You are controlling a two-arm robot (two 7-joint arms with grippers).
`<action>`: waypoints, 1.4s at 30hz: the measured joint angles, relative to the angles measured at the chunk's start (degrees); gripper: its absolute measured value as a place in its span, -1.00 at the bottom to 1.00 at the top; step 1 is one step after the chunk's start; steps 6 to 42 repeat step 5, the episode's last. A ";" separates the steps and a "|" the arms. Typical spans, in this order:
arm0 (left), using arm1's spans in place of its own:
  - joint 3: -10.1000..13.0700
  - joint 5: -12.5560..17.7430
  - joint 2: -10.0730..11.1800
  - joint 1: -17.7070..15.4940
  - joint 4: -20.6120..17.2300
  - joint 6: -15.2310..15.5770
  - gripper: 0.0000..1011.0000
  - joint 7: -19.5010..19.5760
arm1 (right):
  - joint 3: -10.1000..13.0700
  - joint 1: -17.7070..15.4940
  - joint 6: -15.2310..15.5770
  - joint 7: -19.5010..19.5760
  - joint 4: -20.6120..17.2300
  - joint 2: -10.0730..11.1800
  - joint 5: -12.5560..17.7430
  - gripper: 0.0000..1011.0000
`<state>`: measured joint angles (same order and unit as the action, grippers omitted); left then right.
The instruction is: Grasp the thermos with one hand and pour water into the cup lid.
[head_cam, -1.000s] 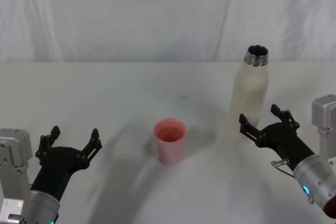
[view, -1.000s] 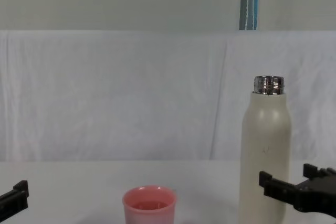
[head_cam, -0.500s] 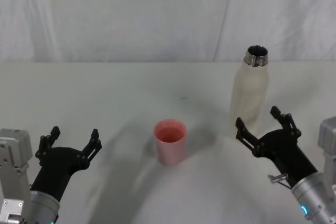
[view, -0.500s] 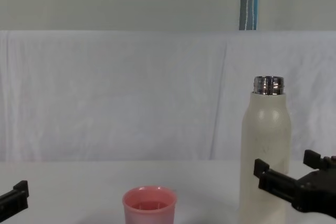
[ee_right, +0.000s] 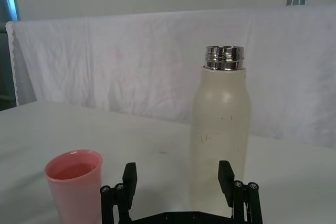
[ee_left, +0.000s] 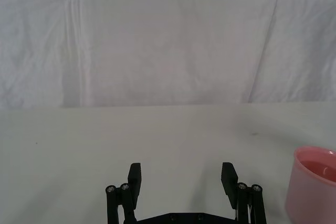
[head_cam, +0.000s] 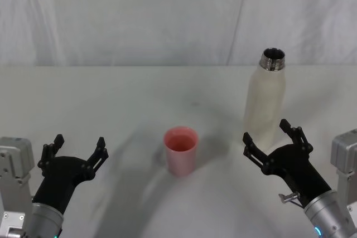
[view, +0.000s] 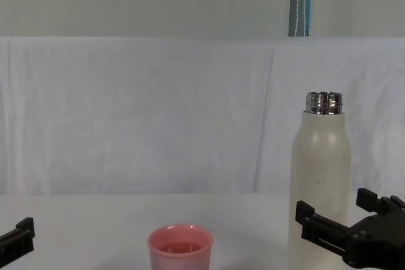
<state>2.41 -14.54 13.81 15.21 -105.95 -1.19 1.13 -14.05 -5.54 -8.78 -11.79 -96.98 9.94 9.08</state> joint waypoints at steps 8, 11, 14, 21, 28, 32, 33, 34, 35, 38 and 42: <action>0.00 0.00 0.00 0.00 0.00 0.00 0.98 0.01 | 0.04 0.05 -0.05 0.00 0.00 0.02 0.05 0.98; 0.00 0.00 0.00 0.00 0.00 0.00 0.98 0.01 | 0.04 0.05 -0.05 0.00 0.00 0.02 0.05 0.98; 0.00 0.00 0.00 0.00 0.00 0.00 0.98 0.01 | 0.04 0.05 -0.05 0.00 0.00 0.02 0.05 0.98; 0.00 0.00 0.00 0.00 0.00 0.00 0.98 0.01 | 0.04 0.05 -0.05 0.00 0.00 0.02 0.05 0.98; 0.00 0.00 0.00 0.00 0.00 0.00 0.98 0.01 | 0.04 0.05 -0.05 0.00 0.00 0.02 0.05 0.98; 0.00 0.00 0.00 0.00 0.00 0.00 0.98 0.01 | 0.04 0.05 -0.05 0.00 0.00 0.02 0.05 0.98; 0.00 0.00 0.00 0.00 0.00 0.00 0.98 0.01 | 0.04 0.05 -0.05 0.00 0.00 0.02 0.05 0.98; 0.00 0.00 0.00 0.00 0.00 0.00 0.98 0.01 | 0.04 0.05 -0.05 0.00 0.00 0.02 0.05 0.98; 0.00 0.00 0.00 0.00 0.00 0.00 0.98 0.01 | 0.04 0.05 -0.05 0.00 0.00 0.02 0.05 0.98; 0.00 0.00 0.00 0.00 0.00 0.00 0.98 0.01 | 0.04 0.05 -0.05 0.00 0.00 0.02 0.05 0.98; 0.00 0.00 0.00 0.00 0.00 0.00 0.98 0.01 | 0.04 0.05 -0.05 0.00 0.00 0.02 0.05 0.98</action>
